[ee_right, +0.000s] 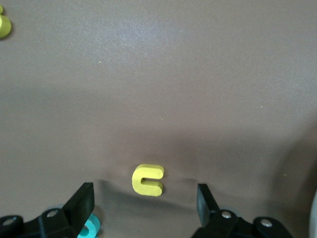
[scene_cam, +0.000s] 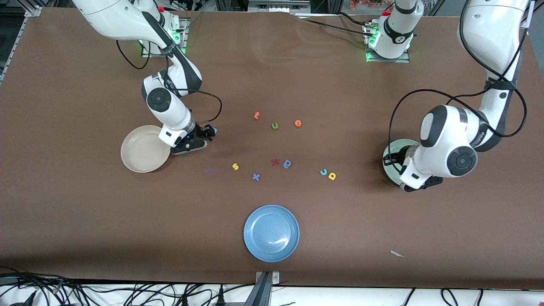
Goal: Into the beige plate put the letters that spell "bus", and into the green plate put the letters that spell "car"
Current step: 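Grasp the teal r with the left gripper while the right gripper lowers, then drop the teal r on the green plate while the right gripper grasps the u, then grasp the yellow a with the left gripper while the right gripper drops the u, then place the yellow a on the green plate while the right gripper reaches the p, then grasp the teal p with the right gripper while the left gripper reaches the c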
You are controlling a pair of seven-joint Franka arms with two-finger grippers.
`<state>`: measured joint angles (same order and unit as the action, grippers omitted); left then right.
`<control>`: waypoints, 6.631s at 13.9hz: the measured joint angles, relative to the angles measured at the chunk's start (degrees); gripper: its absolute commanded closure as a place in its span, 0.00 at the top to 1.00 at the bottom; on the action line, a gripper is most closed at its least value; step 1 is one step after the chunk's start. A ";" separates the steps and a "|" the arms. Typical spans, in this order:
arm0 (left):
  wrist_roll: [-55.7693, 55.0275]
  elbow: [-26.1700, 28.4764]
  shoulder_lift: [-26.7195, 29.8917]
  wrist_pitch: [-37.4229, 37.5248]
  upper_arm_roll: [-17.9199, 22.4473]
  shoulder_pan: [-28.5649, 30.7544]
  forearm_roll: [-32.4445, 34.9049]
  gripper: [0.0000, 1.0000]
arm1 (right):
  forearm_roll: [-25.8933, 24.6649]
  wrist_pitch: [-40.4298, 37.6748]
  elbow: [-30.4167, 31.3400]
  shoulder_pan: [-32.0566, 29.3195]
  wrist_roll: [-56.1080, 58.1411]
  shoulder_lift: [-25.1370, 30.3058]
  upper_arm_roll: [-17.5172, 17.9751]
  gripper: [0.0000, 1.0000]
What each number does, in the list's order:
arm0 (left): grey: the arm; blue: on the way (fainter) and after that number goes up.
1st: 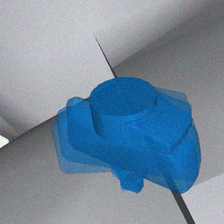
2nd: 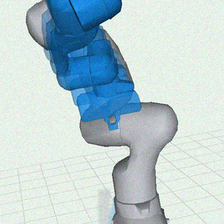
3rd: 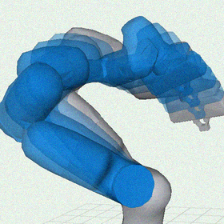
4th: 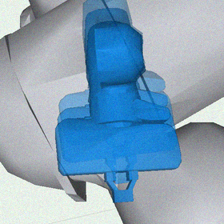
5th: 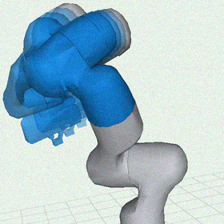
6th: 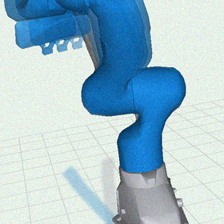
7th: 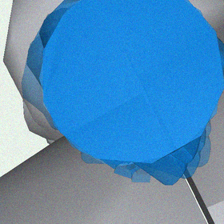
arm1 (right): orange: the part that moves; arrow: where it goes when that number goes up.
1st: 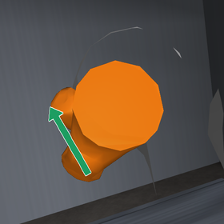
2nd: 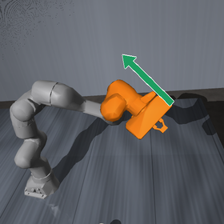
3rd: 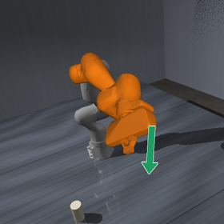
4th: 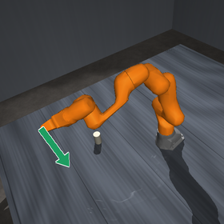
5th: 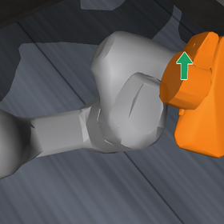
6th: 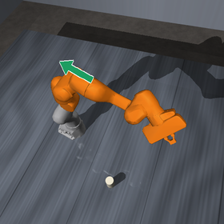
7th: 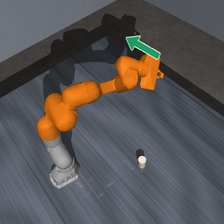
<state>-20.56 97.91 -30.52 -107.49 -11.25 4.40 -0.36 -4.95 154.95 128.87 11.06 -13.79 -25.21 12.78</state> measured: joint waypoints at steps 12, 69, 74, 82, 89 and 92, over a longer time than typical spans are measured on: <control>6.06 2.78 -3.72 -2.63 -0.07 3.44 0.00 1.00 | -0.01 1.66 0.44 -0.06 -0.01 -0.58 0.14 0.69; -12.51 -10.26 -5.41 4.74 -1.36 -3.41 0.76 0.10 | 1.98 -15.85 0.31 -23.95 29.02 9.73 5.18 0.80; 2.18 -7.13 -4.83 8.75 -1.28 3.96 2.93 0.15 | 2.16 -15.75 -0.24 -12.74 10.64 9.74 6.42 0.83; 7.62 1.33 -4.99 0.31 -1.25 7.88 4.95 0.96 | 2.17 -11.93 -1.07 -3.80 -3.69 7.40 6.50 0.77; 3.29 0.05 -1.58 0.26 -3.35 7.80 1.96 1.00 | 2.17 -7.70 -1.12 -1.83 -5.51 4.28 6.49 0.68; -7.78 -1.79 0.29 0.28 -7.18 7.13 0.62 1.00 | 2.16 -6.60 -0.93 -1.78 -5.51 3.55 6.49 0.68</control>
<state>-28.33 96.12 -30.23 -107.21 -18.43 11.54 0.26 -2.79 148.34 127.94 9.28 -19.30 -21.65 19.27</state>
